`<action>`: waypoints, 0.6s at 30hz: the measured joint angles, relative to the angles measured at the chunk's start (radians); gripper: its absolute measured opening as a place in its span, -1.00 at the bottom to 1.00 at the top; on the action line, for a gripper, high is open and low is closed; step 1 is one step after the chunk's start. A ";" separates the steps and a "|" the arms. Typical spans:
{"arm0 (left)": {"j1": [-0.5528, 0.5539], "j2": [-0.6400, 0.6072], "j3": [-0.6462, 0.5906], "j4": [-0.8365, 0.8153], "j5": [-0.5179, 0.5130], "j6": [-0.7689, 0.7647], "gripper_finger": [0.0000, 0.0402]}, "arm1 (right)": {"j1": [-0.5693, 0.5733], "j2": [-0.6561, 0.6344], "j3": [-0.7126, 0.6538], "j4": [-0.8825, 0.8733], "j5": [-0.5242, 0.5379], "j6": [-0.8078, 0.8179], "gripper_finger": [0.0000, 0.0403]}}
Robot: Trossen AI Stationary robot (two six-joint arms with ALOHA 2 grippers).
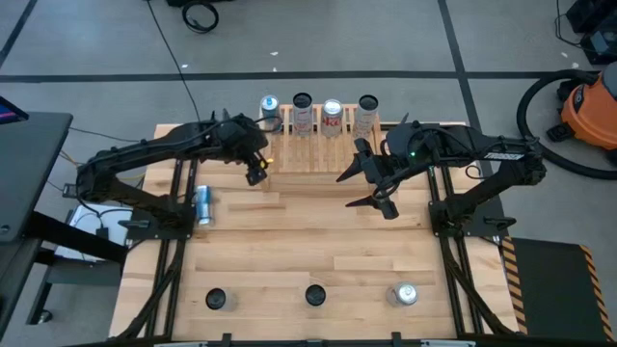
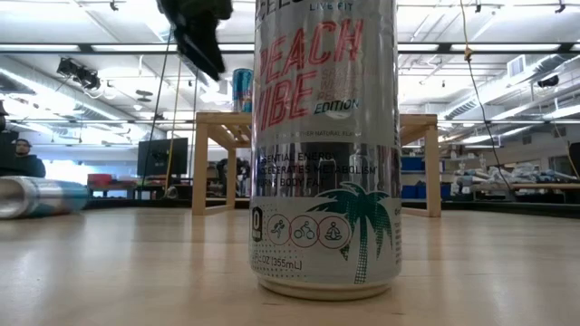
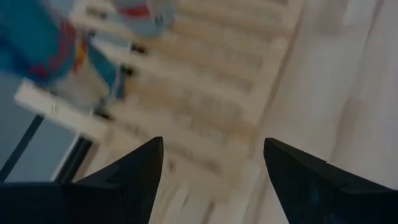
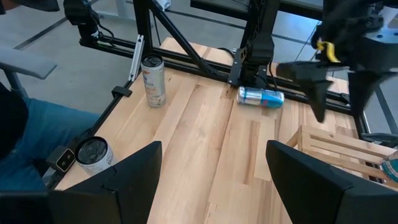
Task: Place canned beverage on shelf
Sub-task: Put the blue soda can on the shelf aligned with the other blue soda cans
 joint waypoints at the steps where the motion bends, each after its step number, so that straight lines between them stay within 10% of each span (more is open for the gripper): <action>1: -0.002 -0.007 0.000 -0.031 0.000 -0.005 0.39 | 0.000 0.000 0.000 0.000 0.000 0.000 0.48; 18: -0.015 -0.038 0.001 -0.203 0.002 -0.243 0.39 | 0.000 0.000 0.000 -0.008 0.001 0.000 0.48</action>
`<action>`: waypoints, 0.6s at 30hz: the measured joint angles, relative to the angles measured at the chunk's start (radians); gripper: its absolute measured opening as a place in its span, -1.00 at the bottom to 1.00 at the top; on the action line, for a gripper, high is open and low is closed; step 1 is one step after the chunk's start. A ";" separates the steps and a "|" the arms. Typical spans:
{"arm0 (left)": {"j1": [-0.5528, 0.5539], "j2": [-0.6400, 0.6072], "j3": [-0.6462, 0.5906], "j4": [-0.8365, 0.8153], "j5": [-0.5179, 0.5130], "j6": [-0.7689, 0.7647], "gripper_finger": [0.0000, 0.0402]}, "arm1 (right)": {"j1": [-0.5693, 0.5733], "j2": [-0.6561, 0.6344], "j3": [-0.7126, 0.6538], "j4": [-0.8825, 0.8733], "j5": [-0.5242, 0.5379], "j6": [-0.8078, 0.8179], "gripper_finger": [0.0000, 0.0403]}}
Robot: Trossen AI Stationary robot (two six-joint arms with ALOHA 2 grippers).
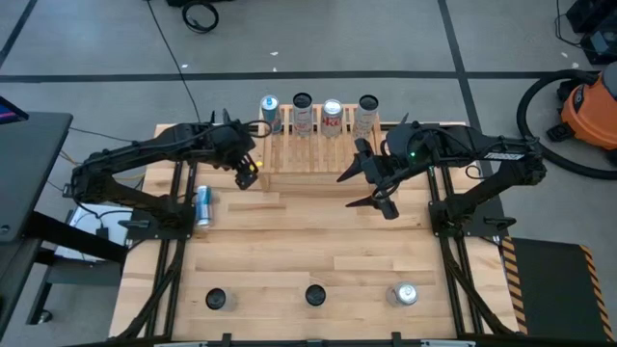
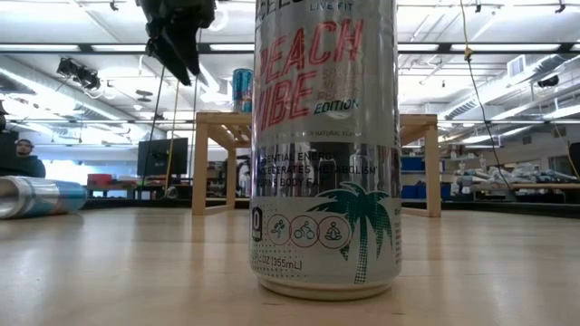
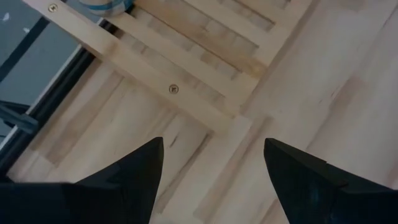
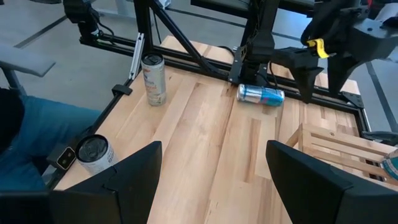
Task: Place canned beverage on shelf
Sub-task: Put the blue soda can on the shelf aligned with the other blue soda cans
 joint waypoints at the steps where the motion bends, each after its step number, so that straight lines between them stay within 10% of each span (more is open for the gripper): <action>1: 0.000 0.000 0.000 0.001 0.001 -0.008 0.39 | 0.000 0.000 0.000 0.000 0.007 0.000 0.48; 18: 0.016 -0.001 0.000 0.017 0.022 -0.092 0.40 | 0.000 0.000 0.000 0.000 0.057 0.033 0.48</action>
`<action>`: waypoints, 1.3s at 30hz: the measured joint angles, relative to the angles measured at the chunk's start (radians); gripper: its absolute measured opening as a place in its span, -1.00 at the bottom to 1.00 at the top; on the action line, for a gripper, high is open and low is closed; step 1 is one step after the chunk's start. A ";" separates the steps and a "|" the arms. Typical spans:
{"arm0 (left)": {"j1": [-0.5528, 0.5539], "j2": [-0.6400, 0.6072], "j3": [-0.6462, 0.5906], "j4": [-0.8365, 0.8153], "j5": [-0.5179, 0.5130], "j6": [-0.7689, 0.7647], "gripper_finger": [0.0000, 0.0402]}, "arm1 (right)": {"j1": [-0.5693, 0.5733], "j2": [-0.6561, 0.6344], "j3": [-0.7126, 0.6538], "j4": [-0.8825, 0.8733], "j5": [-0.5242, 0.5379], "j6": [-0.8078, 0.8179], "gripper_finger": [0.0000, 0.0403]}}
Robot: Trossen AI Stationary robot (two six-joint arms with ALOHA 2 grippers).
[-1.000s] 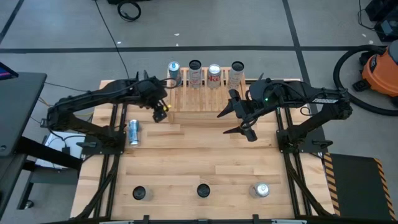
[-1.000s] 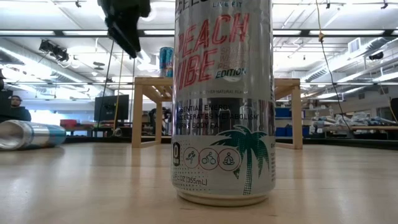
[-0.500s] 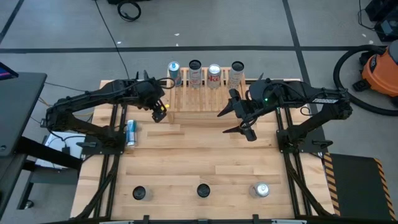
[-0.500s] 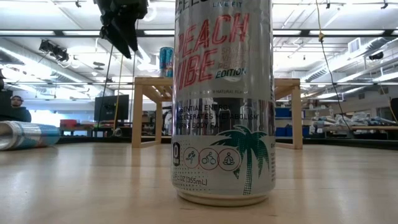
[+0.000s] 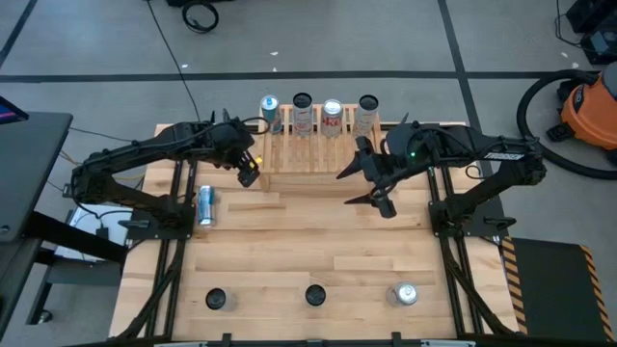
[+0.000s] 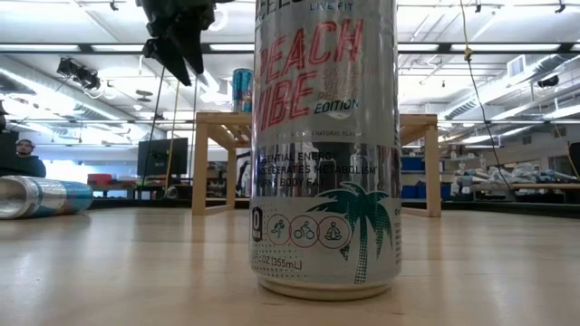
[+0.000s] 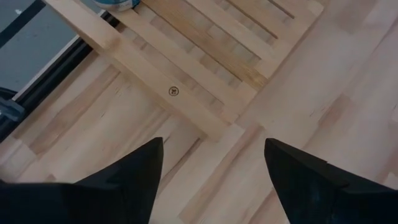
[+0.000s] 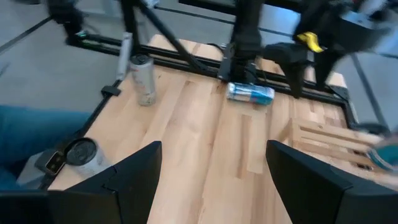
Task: Place canned beverage on shelf
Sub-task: Put the blue soda can on the shelf aligned with the other blue soda cans
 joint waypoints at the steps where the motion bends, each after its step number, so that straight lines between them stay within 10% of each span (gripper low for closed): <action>1: 0.003 0.000 0.000 -0.006 0.000 0.006 0.41 | 0.000 0.000 0.000 0.000 0.023 0.021 0.48; 17: -0.035 -0.055 -0.001 -0.152 -0.111 0.052 0.52 | 0.004 -0.039 -0.185 -0.051 0.310 0.237 0.48; 39: -0.093 -0.532 -0.565 0.198 -0.123 0.035 0.52 | 0.176 -0.277 -0.950 1.017 0.534 0.164 0.48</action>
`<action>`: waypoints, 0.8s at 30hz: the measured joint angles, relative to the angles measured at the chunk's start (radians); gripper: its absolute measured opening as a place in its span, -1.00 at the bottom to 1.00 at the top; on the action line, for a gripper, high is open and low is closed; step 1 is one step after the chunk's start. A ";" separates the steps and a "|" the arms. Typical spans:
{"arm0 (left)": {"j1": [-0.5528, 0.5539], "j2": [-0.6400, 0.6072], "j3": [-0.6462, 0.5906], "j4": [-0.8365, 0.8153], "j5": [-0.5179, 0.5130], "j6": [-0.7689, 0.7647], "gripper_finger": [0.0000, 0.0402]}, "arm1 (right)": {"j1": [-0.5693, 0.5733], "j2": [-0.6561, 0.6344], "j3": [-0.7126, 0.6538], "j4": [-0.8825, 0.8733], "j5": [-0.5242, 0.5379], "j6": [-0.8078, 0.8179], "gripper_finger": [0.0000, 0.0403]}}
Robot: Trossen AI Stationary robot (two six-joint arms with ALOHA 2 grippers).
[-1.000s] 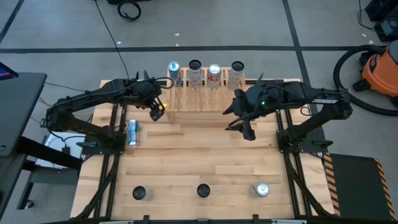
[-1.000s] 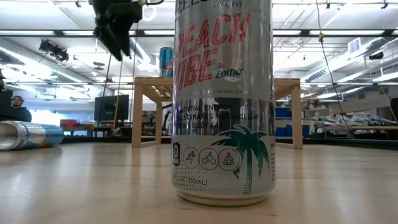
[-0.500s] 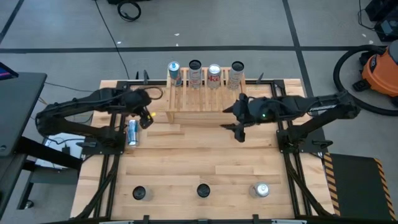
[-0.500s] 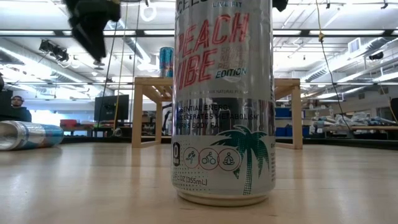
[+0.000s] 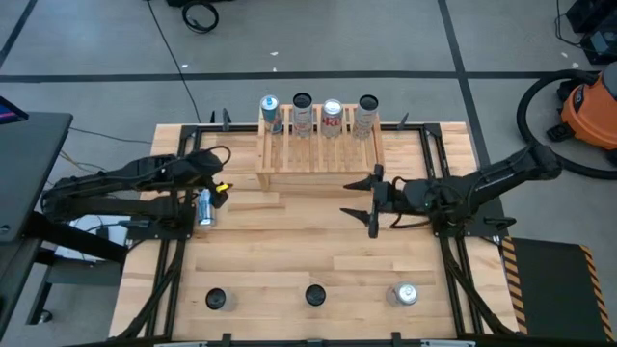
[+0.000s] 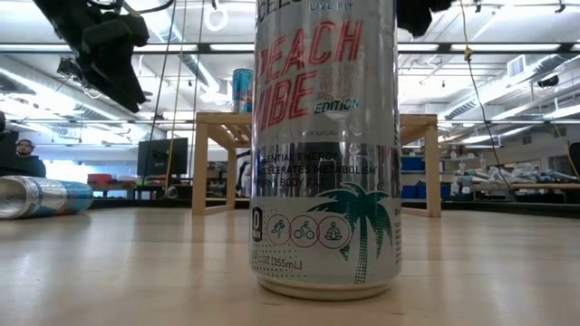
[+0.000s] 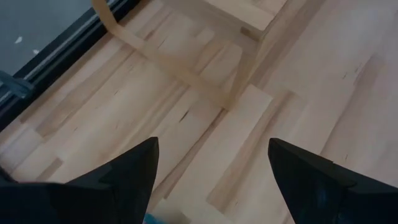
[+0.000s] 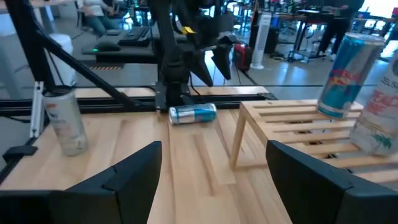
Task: Place canned beverage on shelf
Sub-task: Put the blue soda can on the shelf aligned with the other blue soda cans
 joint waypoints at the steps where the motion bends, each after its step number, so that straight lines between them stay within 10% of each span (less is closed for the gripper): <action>1: 0.000 -0.007 -0.006 0.002 0.000 0.000 0.52 | -0.002 0.000 -0.019 0.028 0.002 0.004 0.48; 24: 0.000 -0.012 -0.016 0.053 -0.031 -0.029 0.52 | -0.008 0.060 -0.253 0.308 0.006 0.050 0.48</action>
